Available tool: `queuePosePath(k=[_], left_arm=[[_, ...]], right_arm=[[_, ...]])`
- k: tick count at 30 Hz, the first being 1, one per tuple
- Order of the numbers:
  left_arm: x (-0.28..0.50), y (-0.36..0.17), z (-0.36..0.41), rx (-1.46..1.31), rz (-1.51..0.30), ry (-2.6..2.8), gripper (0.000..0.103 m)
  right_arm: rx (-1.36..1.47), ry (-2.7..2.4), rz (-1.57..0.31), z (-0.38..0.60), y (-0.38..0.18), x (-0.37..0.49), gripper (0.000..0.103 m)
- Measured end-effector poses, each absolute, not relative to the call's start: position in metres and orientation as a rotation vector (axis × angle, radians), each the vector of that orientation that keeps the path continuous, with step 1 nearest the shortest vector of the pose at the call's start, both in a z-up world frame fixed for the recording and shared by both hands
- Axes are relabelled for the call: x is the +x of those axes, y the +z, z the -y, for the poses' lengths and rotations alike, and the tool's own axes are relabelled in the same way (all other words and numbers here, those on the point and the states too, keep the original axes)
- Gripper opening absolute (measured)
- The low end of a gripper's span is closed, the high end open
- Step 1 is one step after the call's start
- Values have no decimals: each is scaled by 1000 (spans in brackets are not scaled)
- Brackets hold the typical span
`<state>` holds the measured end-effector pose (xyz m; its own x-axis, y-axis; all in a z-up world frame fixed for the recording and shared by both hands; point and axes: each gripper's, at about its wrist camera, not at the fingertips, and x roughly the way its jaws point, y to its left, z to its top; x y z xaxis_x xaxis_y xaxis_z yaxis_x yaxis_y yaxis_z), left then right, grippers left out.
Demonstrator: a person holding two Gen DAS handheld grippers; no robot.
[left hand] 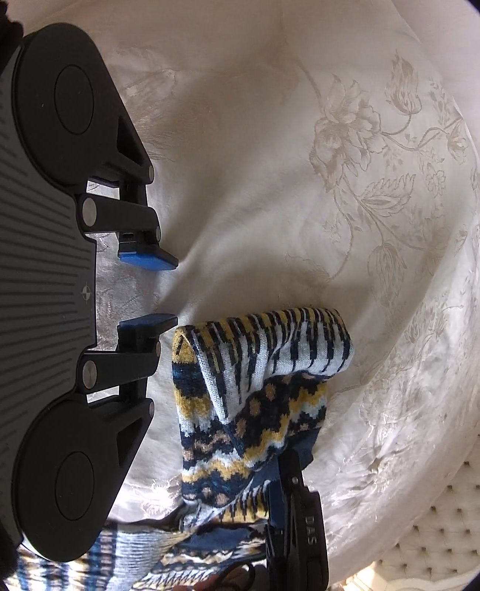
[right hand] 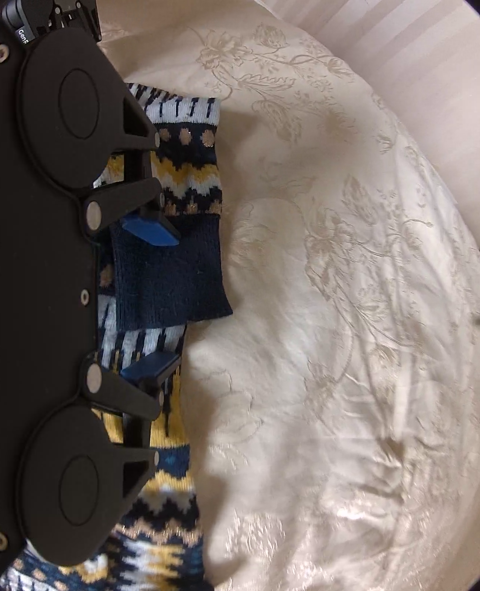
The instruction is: Fold small clothes
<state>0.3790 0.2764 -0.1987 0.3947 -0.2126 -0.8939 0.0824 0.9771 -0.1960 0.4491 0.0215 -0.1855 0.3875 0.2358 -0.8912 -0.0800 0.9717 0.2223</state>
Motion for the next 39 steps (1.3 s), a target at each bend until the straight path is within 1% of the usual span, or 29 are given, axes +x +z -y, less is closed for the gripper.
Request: queuePosePath(k=[1,2,4,5,8,14,19,23,29,39], left_arm=[[381,-199,-276,-130,-1151,-189,26],[381,-199,-277,-133,-1151,-190,26],[382,-199,-276,-135,-1154,-191,26],[381,-198,-277,-133,-1153,-192,26],[380,-194,-275,-126,-1145,-194,26],[370,-175,-265,-118,-1093,-216,26],[359,-156,-240,-98,-1051,-273,26],[344,-144,-213,-92,-1024,-309,26],[315,-127,-164,-43,-986,-342,26],[284,-117,-74,105,-954,-343,26]], right_arm=[[167,214,-1167,-22,-186,450,53],[177,214,-1179,-23,-187,452,50],[167,214,-1174,-24,-183,452,22],[171,222,-1164,-23,-179,450,11],[217,233,-1101,-14,-157,439,11],[234,180,-943,21,-91,404,10],[240,44,-845,77,-45,365,10],[228,-79,-806,129,-22,327,10],[264,-239,-812,214,-25,278,10],[347,-325,-911,325,-86,229,10]])
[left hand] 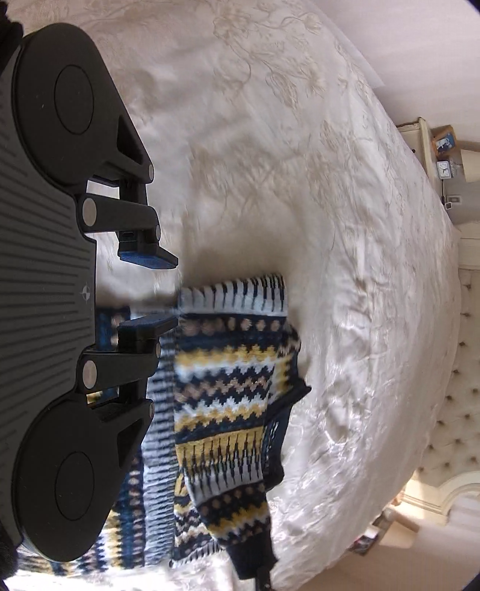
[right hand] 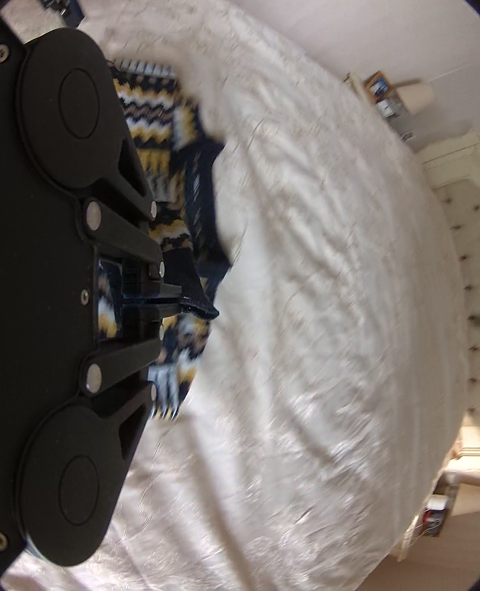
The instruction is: Fold small clothes
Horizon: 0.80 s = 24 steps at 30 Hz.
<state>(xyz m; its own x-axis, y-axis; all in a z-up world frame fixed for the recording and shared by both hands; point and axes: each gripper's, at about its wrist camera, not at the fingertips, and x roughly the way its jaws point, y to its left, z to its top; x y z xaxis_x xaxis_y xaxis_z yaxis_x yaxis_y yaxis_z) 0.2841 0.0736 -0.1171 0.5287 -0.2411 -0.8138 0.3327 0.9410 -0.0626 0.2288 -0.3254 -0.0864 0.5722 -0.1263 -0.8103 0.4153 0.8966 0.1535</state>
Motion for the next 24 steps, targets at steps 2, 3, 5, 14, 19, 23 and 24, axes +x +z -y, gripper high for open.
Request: queuePosePath(k=[2,3,5,14,19,23,24], left_arm=[[285,-119,-60,117,-957,-333,26],[285,-120,-54,125,-959,-332,26],[288,-122,-43,137,-964,-338,26],[313,-127,-15,175,-968,-359,26],[334,-143,-5,189,-1002,-368,26],[351,-153,3,195,-1011,-371,26],[355,-157,4,203,-1019,-370,26]], right_arm=[[354,-326,-929,338,-97,223,10],[362,-326,-937,343,-102,221,10],[379,-319,-947,351,-108,217,10],[414,-389,-947,372,-119,206,10],[435,-452,-1001,385,-142,205,10],[426,-447,-1025,386,-153,206,10],[418,-450,-1029,386,-155,206,10]])
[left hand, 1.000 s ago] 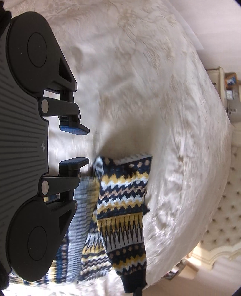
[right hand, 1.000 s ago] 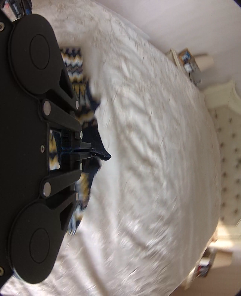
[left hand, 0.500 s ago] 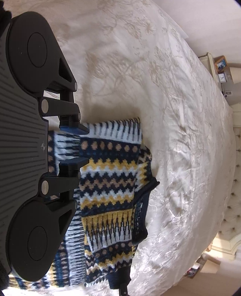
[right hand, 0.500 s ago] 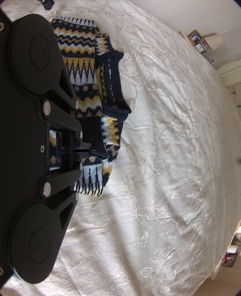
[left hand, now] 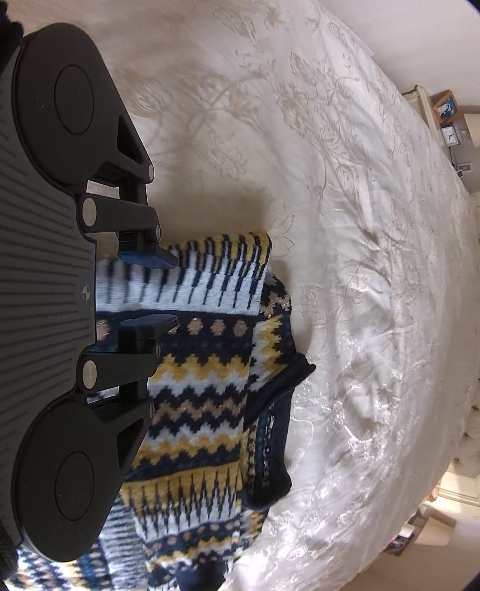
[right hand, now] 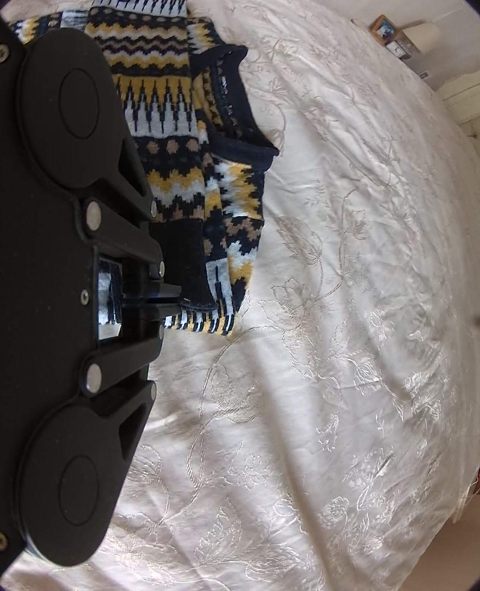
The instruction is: Fold small clothes
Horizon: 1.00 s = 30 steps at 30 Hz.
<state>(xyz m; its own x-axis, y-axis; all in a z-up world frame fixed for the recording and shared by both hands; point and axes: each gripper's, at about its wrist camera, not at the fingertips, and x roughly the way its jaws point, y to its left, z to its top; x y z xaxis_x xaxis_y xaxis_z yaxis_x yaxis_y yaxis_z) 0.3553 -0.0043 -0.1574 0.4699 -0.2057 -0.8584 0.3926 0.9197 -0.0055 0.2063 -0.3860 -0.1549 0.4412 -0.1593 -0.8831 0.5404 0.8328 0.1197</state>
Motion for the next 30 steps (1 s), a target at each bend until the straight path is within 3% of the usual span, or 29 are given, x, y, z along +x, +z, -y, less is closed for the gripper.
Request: queuePosePath(k=[4,7,9,11,18,20,22,25,27,29,30], left_arm=[[378,-189,-1,242,-1122,-269,27],[390,-204,-22,147,-1189,-210,42],[392,-202,-28,120,-1196,-217,43],[389,-191,-28,159,-1161,-219,42],[375,-145,-24,131,-961,-281,42],[381,-151,-13,144,-976,-319,42],[388,-163,-2,184,-990,-334,42],[400,-186,10,258,-1031,-304,43],[411,-202,5,254,-1076,-274,52],[418,-209,-5,222,-1089,-254,76],[420,-211,-9,214,-1092,-250,80]], right_arm=[[450,-434,-1019,390,-161,209,10],[447,-397,-1014,388,-161,214,10],[438,-386,-1019,387,-162,218,11],[433,-404,-1030,387,-163,219,16],[338,-430,-960,370,-145,219,16],[342,-382,-955,363,-147,224,21],[327,-360,-979,358,-155,233,34],[308,-369,-1029,358,-171,241,35],[299,-410,-1069,364,-182,241,35],[315,-454,-1091,374,-191,237,36],[325,-477,-1098,379,-194,235,42]])
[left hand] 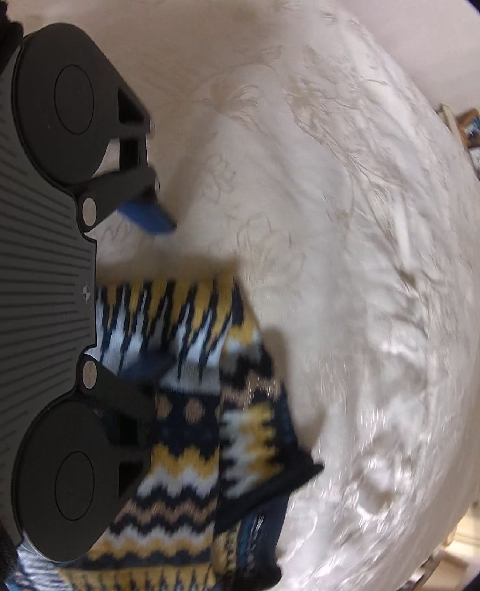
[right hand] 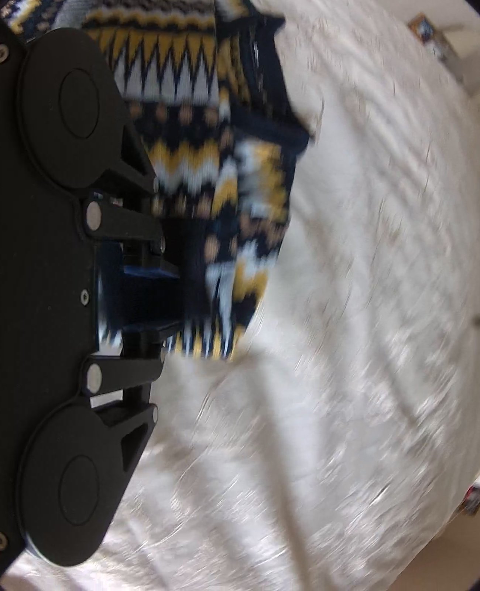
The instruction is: Fold small clothes
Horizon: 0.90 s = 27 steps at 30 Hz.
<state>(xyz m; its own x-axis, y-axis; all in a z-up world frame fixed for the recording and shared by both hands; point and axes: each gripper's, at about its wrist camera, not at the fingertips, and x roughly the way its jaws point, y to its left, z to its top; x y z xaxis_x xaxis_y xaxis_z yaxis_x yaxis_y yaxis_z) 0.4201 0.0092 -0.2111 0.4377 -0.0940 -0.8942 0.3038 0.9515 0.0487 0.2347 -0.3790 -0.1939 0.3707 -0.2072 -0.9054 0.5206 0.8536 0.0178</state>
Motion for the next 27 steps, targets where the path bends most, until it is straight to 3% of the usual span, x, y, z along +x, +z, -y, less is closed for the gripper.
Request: queuePosePath(k=[1,3,6,13,20,27], left_arm=[[421,-212,-13,206,-1097,-251,85],[421,-209,-18,190,-1099,-260,86],[414,-198,-22,186,-1102,-256,85],[369,-165,-7,168,-1042,-293,85],[349,-186,39,281,-1069,-407,86],[354,-213,28,324,-1109,-389,93]], right_arm=[[338,-494,-1096,383,-196,232,52],[367,-518,-1086,389,-197,226,59],[397,-517,-1056,391,-191,216,62],[295,-436,-888,344,-155,207,95],[86,-285,-932,281,-174,240,97],[115,-418,-1046,304,-203,219,100]])
